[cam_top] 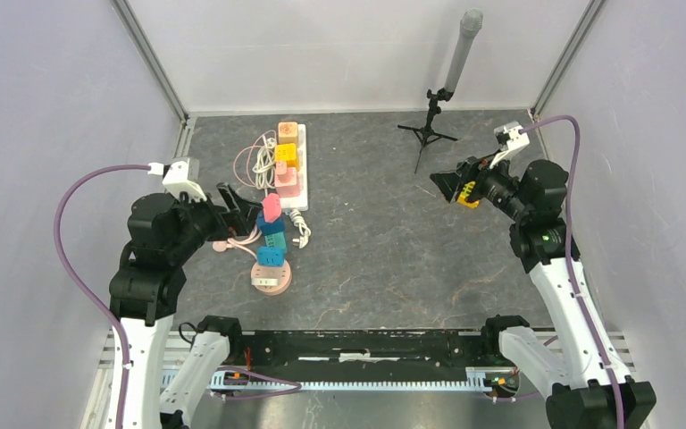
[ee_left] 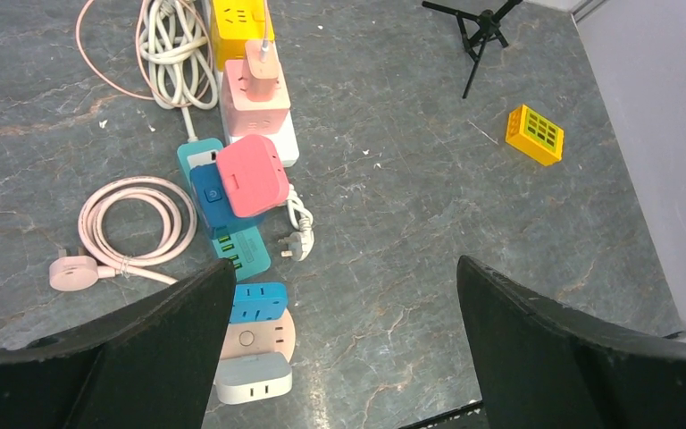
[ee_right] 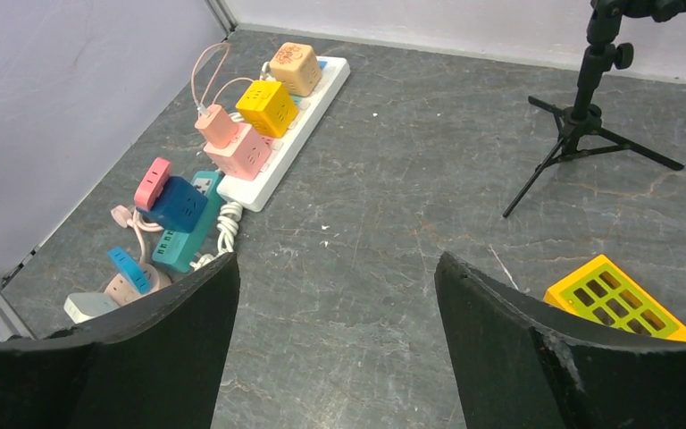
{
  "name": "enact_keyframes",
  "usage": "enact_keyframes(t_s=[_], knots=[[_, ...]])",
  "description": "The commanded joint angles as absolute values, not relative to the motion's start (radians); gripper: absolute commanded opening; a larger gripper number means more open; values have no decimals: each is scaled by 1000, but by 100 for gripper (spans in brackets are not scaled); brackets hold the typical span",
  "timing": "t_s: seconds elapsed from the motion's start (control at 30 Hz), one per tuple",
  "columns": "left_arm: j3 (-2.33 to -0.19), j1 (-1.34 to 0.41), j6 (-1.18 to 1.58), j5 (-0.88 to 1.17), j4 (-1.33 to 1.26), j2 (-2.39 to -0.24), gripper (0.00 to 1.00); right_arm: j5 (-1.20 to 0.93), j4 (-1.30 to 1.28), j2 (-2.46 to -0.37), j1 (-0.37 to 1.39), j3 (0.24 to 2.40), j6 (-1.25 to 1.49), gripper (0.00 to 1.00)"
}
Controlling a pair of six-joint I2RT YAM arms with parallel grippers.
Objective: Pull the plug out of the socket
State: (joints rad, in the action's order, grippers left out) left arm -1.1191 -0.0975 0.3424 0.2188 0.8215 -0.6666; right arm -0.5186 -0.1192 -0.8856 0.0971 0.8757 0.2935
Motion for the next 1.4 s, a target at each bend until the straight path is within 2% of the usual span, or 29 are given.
enact_keyframes(t_s=[0.0, 0.3, 0.43, 0.6, 0.67, 0.8, 0.93, 1.1, 1.23, 1.37], knots=[[-1116, -94, 362, 207, 807, -656, 100, -524, -55, -911, 136, 853, 326, 85], [-941, -94, 427, 190, 845, -661, 100, -247, 116, -1011, 605, 720, 404, 89], [-861, -94, 492, 171, 841, -659, 100, -122, 167, -1130, 773, 730, 421, 89], [-859, -94, 500, 71, 854, -614, 100, -109, 314, -1349, 942, 784, 437, 87], [-864, -94, 490, 23, 836, -562, 100, -101, 361, -1438, 979, 834, 445, 82], [-892, -94, 459, 13, 829, -526, 100, -85, 594, -1554, 1021, 853, 483, 81], [-909, -94, 455, 11, 855, -538, 100, -19, 615, -1673, 1040, 965, 486, 81], [-897, -94, 497, 34, 836, -578, 100, 151, 560, -1796, 1040, 1125, 568, 81], [-894, -94, 534, 4, 844, -663, 100, 252, 341, -1926, 1040, 1332, 648, 75], [-889, -93, 561, -51, 828, -755, 100, 277, 253, -2003, 1040, 1449, 671, 66]])
